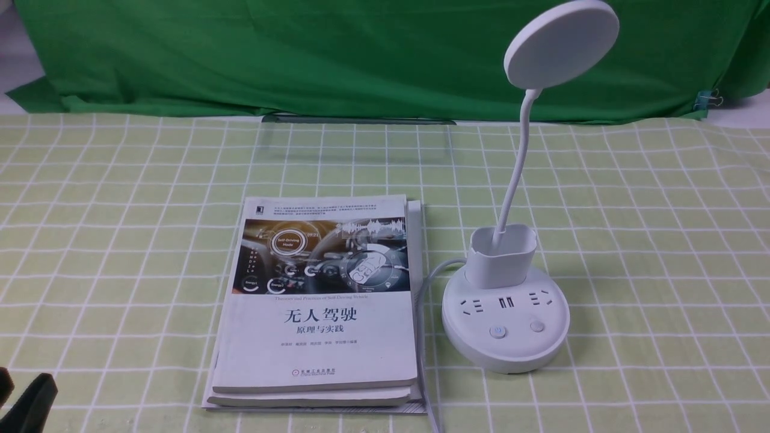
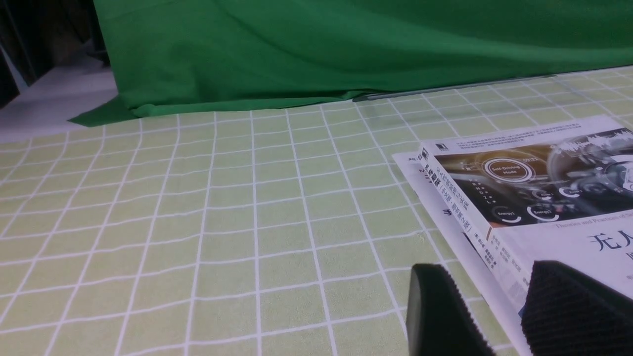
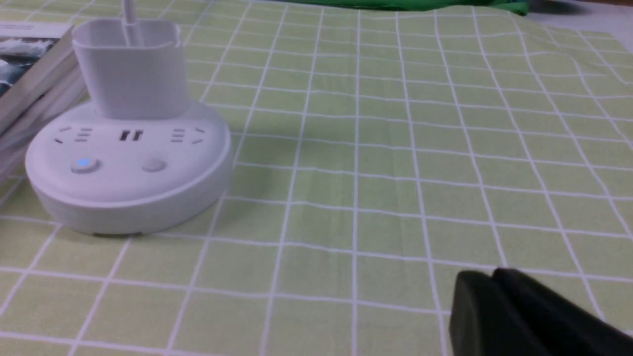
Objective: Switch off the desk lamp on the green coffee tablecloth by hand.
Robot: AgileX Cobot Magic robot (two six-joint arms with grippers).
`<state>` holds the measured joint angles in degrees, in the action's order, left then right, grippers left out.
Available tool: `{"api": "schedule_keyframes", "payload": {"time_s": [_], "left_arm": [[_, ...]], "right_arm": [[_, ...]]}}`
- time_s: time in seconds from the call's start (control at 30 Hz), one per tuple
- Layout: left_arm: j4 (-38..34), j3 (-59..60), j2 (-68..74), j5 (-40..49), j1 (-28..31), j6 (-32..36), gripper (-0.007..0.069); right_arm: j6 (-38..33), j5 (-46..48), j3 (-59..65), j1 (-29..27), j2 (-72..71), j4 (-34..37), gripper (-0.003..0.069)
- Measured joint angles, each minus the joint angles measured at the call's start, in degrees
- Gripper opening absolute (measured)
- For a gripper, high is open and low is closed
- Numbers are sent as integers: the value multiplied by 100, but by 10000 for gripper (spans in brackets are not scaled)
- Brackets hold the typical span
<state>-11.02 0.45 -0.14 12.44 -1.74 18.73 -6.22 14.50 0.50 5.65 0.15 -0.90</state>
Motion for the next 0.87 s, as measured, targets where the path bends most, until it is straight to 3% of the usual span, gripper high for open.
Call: {"api": "schedule_keyframes", "payload": {"time_s": [0.87], "left_arm": [[0,0,0,0,0,0,242]], "right_arm": [[0,-21,0,0,0,0,157]]}}
